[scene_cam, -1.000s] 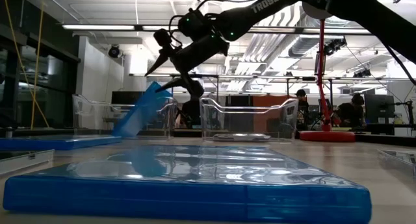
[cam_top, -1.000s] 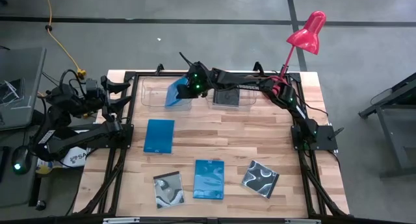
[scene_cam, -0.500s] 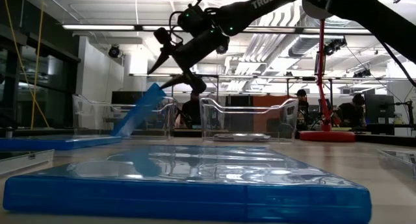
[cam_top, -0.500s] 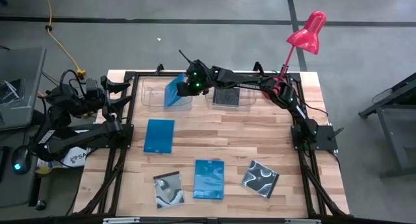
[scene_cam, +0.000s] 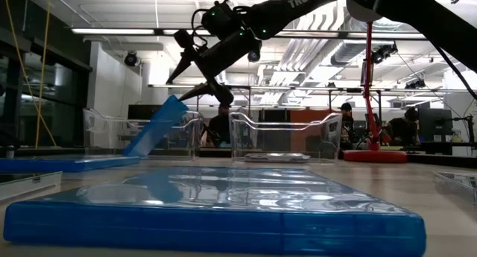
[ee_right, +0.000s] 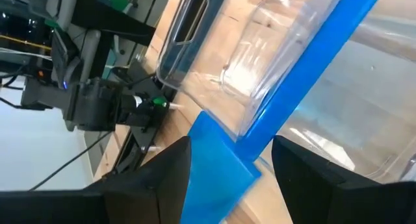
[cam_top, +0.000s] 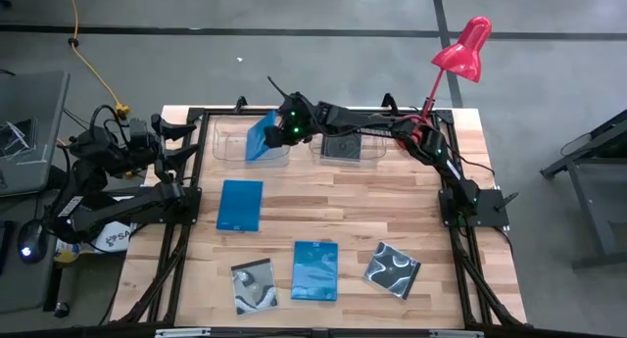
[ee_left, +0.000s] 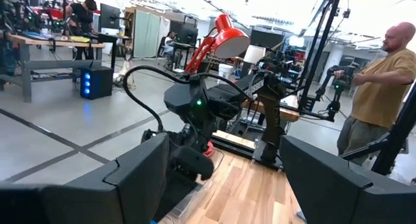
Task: Pick & place jewel cases by type
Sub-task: Put the top right blue CD case into the left transparent bin, then put the bottom blue CD case into the left transparent bin
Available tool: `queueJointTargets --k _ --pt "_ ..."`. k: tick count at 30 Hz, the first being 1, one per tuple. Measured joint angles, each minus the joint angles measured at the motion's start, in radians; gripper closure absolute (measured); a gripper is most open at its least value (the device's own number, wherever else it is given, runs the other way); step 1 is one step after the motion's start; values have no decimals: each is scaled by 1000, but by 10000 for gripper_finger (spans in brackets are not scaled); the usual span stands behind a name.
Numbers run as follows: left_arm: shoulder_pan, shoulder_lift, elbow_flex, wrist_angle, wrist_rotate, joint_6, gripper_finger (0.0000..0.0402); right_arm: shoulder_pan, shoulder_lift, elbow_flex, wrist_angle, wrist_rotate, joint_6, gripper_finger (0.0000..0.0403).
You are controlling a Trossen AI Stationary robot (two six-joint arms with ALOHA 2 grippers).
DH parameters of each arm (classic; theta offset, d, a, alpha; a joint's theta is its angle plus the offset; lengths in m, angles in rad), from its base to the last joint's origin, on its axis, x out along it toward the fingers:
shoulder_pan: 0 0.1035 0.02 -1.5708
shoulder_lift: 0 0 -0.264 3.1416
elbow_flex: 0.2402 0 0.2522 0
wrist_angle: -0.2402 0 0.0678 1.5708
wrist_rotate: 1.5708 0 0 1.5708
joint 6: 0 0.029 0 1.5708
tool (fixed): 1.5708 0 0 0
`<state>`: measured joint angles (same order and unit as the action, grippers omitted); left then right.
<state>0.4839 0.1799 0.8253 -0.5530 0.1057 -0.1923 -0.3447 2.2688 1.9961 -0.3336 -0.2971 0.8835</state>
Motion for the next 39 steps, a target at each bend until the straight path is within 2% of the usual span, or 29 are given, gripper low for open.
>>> queueJointTargets --k 10,17,20,25,28,33,39 --pt "0 0 0 3 -4 4 110 -2 0 0 -95 15 -2 206" --pt "0 0 0 3 -3 4 110 -2 0 -1 -61 34 -6 206" --pt "0 0 0 3 -3 4 110 -3 0 -1 3 15 -12 206" --pt "0 0 0 0 -3 4 110 -3 -5 -1 247 -48 7 206" --pt "0 0 0 0 -2 4 110 3 -37 -1 306 -49 -25 206" --pt "0 0 0 -8 9 4 110 30 -135 -1 222 -39 -162 206" --pt "0 0 0 -35 10 4 110 111 -299 -1 -18 68 -341 206"
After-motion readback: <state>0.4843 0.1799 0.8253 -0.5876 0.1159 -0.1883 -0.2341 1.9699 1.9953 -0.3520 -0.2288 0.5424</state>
